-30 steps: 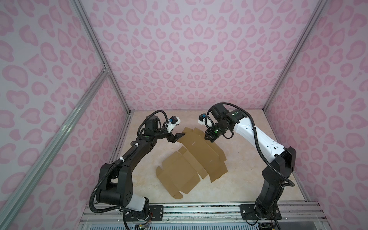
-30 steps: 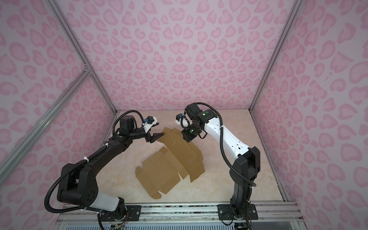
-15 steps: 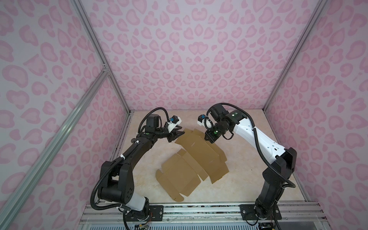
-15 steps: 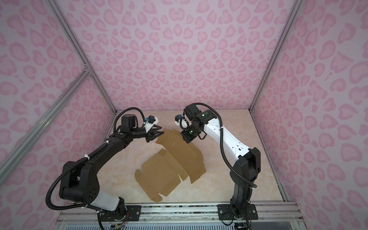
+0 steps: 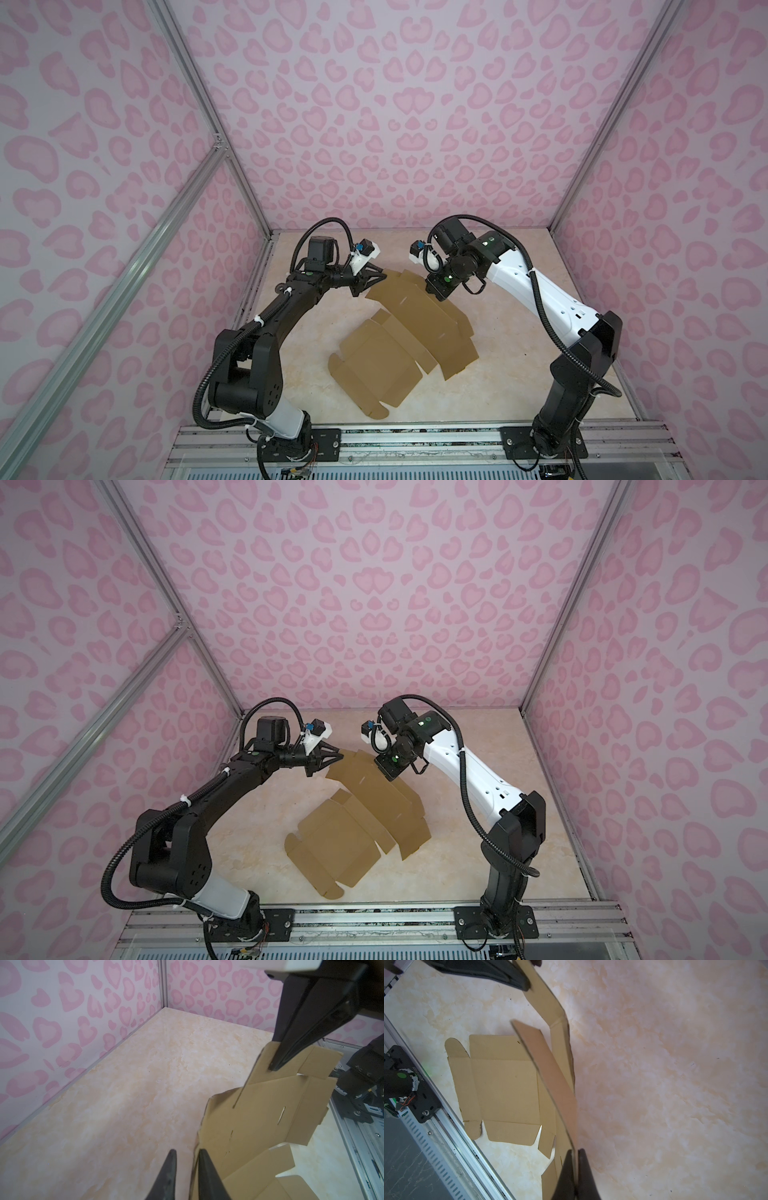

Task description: Fold the paper box

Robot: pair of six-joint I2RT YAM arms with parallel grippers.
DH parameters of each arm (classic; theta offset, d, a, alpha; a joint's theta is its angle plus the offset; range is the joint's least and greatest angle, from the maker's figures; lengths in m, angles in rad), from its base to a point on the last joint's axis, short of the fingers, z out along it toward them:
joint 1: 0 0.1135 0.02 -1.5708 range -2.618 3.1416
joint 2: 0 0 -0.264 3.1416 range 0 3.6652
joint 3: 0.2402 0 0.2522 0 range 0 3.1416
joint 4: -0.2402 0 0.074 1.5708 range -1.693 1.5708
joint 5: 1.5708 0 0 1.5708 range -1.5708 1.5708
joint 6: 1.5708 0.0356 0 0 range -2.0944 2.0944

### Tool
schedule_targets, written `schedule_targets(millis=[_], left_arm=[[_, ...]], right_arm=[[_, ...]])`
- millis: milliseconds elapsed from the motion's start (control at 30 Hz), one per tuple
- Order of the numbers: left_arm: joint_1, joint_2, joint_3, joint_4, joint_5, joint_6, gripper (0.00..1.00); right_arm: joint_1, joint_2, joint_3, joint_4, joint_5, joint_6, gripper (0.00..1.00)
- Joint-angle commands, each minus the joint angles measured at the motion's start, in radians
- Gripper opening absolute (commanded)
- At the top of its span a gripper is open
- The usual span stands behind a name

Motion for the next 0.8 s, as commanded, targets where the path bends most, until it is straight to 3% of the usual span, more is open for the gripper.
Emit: schedule_targets(millis=[0, 167, 533, 767], left_arm=[[0.001, 0.010, 0.010, -0.017, 0.033, -0.001, 0.19], [0.000, 0.012, 0.009, -0.019, 0.032, 0.005, 0.04], [-0.001, 0.005, 0.015, -0.001, -0.016, -0.011, 0.04], [-0.003, 0.008, 0.034, 0.115, -0.185, -0.159, 0.04]], right_arm=[[-0.001, 0.005, 0.008, 0.007, 0.017, -0.007, 0.00], [0.001, 0.004, 0.010, 0.012, 0.019, -0.003, 0.00], [0.007, -0.011, 0.018, 0.018, 0.043, 0.010, 0.00], [-0.018, -0.098, 0.012, 0.075, 0.132, 0.070, 0.45]])
